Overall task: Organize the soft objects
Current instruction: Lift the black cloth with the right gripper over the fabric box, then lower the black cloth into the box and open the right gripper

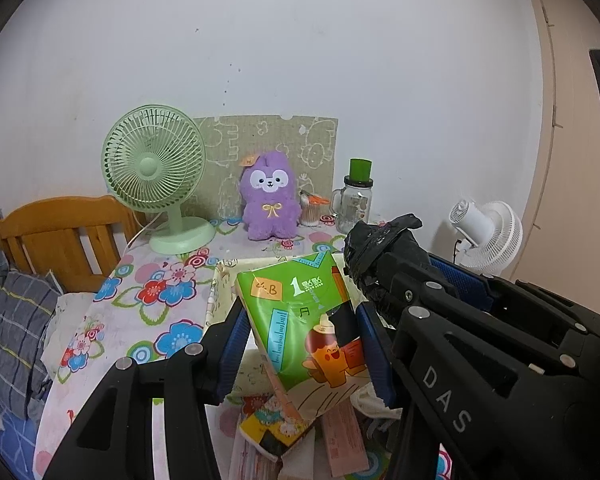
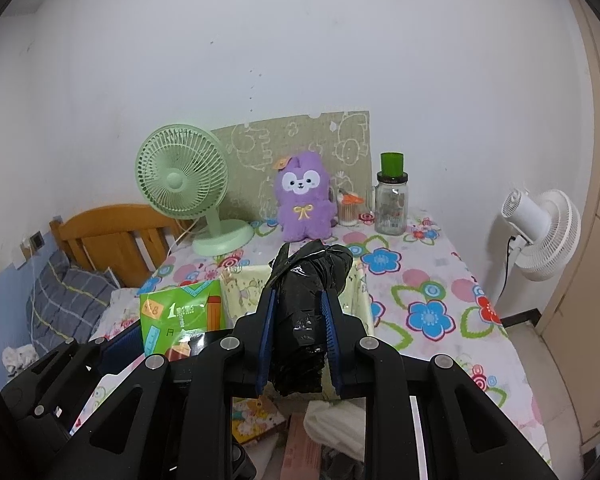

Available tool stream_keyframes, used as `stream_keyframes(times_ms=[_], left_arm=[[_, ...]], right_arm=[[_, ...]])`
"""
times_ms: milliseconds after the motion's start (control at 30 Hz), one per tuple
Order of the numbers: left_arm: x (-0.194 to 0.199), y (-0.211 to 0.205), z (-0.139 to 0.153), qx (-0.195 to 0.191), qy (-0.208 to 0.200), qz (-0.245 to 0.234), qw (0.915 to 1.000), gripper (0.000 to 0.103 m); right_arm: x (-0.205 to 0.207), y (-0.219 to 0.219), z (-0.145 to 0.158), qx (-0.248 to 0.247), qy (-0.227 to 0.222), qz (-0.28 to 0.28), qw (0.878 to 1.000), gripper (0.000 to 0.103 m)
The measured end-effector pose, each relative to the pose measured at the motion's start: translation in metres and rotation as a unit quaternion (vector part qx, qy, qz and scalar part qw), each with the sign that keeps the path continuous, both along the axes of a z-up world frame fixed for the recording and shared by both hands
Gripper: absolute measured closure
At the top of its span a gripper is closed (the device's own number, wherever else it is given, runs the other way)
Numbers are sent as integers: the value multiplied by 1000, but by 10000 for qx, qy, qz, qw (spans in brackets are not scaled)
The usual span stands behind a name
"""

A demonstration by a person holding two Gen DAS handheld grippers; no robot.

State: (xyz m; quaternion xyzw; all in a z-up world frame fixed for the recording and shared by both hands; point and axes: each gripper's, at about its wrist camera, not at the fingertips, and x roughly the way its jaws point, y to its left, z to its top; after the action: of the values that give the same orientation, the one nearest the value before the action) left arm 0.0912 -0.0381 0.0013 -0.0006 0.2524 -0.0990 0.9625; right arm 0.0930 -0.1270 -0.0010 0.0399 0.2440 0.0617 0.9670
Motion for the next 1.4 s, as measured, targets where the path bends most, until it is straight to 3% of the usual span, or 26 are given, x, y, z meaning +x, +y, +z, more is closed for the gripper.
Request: stream_keyframes(times_ms=[667, 1400], left_arm=[[47, -2, -7, -2, 136, 142, 9998, 48], [114, 2, -47, 62, 780, 235, 9967, 48]], right_arm=[[58, 1, -8, 73, 110, 89, 9999, 77], [122, 2, -50, 278, 733, 172, 9968, 77]])
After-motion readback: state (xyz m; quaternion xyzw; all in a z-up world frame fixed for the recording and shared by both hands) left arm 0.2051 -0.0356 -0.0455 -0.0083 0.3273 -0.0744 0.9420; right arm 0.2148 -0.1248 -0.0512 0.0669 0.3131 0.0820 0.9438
